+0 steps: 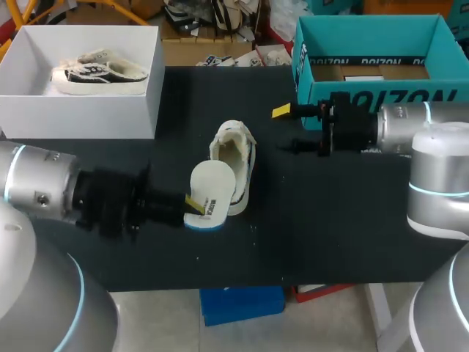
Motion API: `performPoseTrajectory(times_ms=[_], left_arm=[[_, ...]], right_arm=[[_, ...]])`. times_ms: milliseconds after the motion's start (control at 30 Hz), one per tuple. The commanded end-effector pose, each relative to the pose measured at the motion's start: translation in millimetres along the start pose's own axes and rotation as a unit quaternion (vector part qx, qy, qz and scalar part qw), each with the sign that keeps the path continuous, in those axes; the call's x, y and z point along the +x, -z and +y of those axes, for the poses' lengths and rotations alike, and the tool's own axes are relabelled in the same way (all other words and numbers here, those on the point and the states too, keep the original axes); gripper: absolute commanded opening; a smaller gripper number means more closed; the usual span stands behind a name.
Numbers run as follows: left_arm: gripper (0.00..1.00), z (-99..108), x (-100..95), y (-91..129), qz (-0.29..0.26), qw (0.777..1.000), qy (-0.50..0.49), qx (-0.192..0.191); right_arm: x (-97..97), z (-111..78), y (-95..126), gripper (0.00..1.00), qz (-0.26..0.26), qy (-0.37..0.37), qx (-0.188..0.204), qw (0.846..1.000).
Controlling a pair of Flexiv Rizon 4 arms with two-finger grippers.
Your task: Take the shoe out of the shoebox, open the shoe tongue, remove and reinsert the insole, then place the shoe into the shoebox
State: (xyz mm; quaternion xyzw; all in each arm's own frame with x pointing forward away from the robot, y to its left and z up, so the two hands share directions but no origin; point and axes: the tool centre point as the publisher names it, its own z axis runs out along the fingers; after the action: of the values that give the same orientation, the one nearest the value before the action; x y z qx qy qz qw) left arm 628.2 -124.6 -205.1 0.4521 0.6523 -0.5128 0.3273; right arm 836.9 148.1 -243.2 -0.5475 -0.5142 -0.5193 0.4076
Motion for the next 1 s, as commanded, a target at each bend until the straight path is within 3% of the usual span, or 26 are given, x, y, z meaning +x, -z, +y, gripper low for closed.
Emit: performPoseTrajectory(times_ms=[33,300,367,467,500,767,1000], left_arm=[[0.0,-11,6.4,0,-0.031,0.999,-0.029,-0.028],[0.0,-11,6.4,0,-0.031,0.999,-0.029,-0.028],[0.0,-15,14.6,-5,-0.057,0.996,-0.068,-0.016],[0.0,-13,27.5,-9,-0.06,0.989,-0.128,-0.037],[0.0,-10,31.0,-10,-0.047,0.984,-0.162,-0.054],[0.0,7,43.0,-17,-0.098,0.958,-0.262,-0.066],[0.0,31,43.0,-30,-0.083,0.945,-0.307,-0.074]], right_arm=[[-0.3,-1.0,-2,1.0,-0.001,0.0,-0.002,1.0],[-0.3,-1.0,-2,1.0,-0.001,0.0,-0.002,1.0],[-0.3,-1.0,-2,1.0,-0.001,0.0,-0.002,1.0],[-0.3,-1.0,-2,1.0,-0.001,0.0,-0.002,1.0],[-0.3,-1.0,-2,1.0,-0.001,0.0,-0.002,1.0],[-0.3,-1.0,-2,1.0,-0.001,0.0,-0.002,1.0],[-0.3,-1.0,-2,1.0,-0.001,0.0,-0.002,1.0]])
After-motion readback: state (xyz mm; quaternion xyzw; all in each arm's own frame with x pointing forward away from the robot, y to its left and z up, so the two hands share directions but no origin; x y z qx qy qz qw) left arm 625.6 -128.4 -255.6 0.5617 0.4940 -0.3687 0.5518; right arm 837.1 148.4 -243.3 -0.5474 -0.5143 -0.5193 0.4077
